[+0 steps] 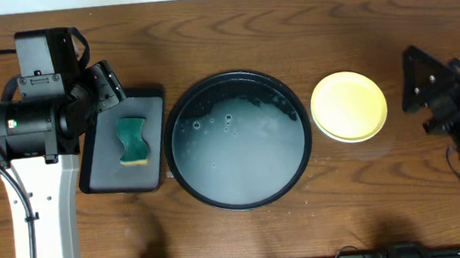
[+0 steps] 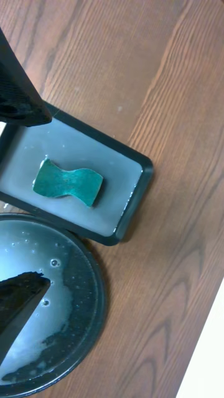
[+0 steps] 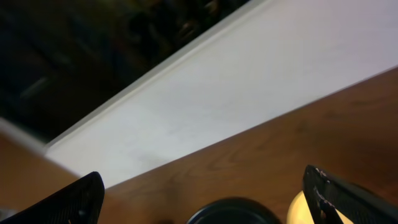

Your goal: Clean dirty plates on tray and stack at the side

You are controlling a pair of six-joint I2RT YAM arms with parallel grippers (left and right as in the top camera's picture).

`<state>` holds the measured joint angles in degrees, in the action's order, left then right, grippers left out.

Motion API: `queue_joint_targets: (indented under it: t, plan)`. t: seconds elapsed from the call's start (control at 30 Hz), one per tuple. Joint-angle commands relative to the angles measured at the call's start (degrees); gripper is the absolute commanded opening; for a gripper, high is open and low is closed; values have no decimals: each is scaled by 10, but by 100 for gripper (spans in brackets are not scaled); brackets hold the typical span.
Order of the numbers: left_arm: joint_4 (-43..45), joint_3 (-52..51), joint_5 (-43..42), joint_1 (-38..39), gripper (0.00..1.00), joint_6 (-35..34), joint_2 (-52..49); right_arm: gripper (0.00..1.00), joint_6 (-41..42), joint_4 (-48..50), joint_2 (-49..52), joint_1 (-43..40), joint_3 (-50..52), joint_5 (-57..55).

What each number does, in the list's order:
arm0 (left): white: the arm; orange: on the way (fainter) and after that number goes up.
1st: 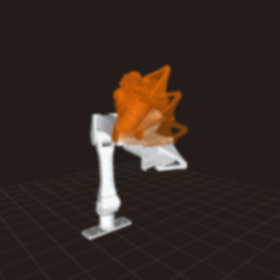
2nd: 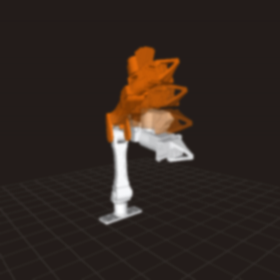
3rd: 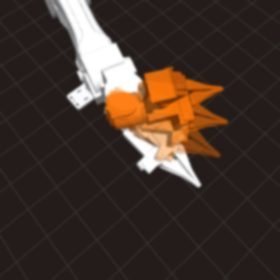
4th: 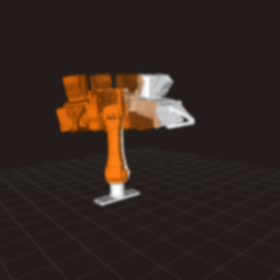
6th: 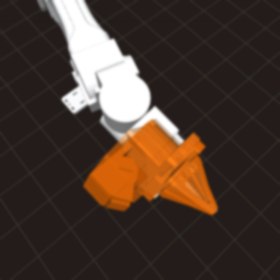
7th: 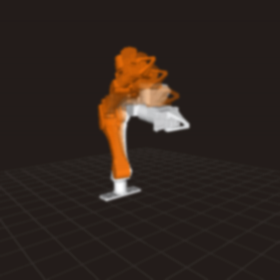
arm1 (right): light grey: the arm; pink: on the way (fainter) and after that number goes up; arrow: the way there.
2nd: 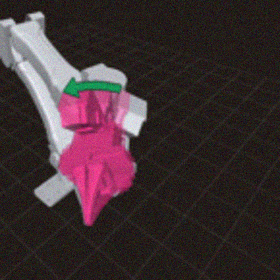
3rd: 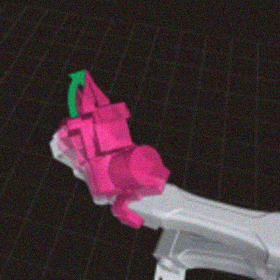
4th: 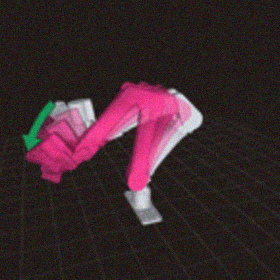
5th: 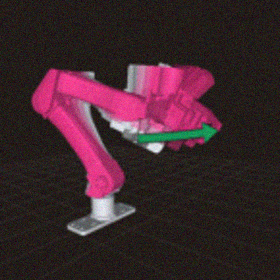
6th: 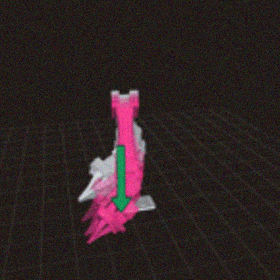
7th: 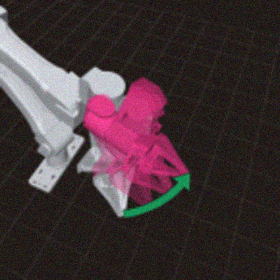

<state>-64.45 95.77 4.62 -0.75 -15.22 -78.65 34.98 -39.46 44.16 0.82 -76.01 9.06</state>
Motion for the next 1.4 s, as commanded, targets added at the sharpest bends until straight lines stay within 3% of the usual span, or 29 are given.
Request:
queue_joint_targets:
  t: [0.0, 0.13, 0.5, 0.63, 0.77, 0.87, 1.07, 1.37]
  plan:
    - [-2, 0, -1, 0, 76, -7, 4, 99, -3, 11, -80, 3, 98, -113]
    - [-2, 0, -1, 0, 76, -7, 4, 99, -3, 82, -170, 3, 243, -165]
    - [-2, 0, -1, 0, 76, -7, 4, 99, -7, 391, -352, 4, 616, -165]
    - [-2, 0, -1, 0, 76, -7, 4, 99, -94, 447, -397, 4, 688, -112]
    - [-2, 0, -1, 0, 76, -7, 4, 99, -142, 452, -434, 4, 734, -100]
    - [-2, 0, -1, 0, 77, -7, 4, 99, -142, 452, -439, 4, 758, -123]
    - [-2, 0, -1, 0, 76, -7, 4, 99, -143, 353, -438, 4, 757, -120]
    - [-2, 0, -1, 0, 77, -7, 4, 99, -143, 354, -435, 3, 757, -120]
